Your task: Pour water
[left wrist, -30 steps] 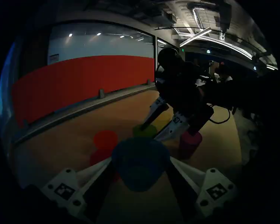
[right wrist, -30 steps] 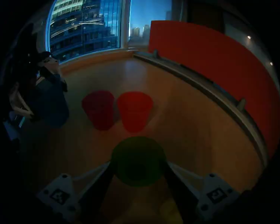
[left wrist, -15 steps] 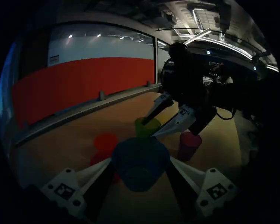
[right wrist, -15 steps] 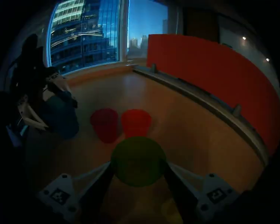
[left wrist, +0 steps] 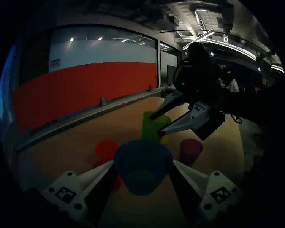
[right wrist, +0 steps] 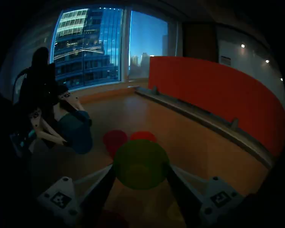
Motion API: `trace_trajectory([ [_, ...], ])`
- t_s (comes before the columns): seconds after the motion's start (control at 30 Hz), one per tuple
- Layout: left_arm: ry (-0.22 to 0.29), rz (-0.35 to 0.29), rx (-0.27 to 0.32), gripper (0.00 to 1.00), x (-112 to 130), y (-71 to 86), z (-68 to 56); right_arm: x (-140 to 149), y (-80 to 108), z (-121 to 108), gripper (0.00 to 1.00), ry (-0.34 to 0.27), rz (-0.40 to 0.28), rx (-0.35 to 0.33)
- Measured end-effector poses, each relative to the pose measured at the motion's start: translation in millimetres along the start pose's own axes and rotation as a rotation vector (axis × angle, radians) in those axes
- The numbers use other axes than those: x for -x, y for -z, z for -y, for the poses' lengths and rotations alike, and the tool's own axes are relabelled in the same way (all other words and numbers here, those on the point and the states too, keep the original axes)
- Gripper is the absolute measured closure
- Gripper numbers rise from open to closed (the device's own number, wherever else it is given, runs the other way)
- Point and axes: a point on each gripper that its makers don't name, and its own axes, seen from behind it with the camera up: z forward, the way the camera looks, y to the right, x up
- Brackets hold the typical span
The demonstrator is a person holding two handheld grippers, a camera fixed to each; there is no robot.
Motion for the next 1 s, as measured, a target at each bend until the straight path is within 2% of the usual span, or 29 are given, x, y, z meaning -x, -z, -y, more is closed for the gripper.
trace_trajectory([
  [1.0, -0.029, -0.054, -0.021, 0.14, -35, 7.6, -6.8, -50, 40.4, 23, 0.09, 0.011, -0.242, 0.037],
])
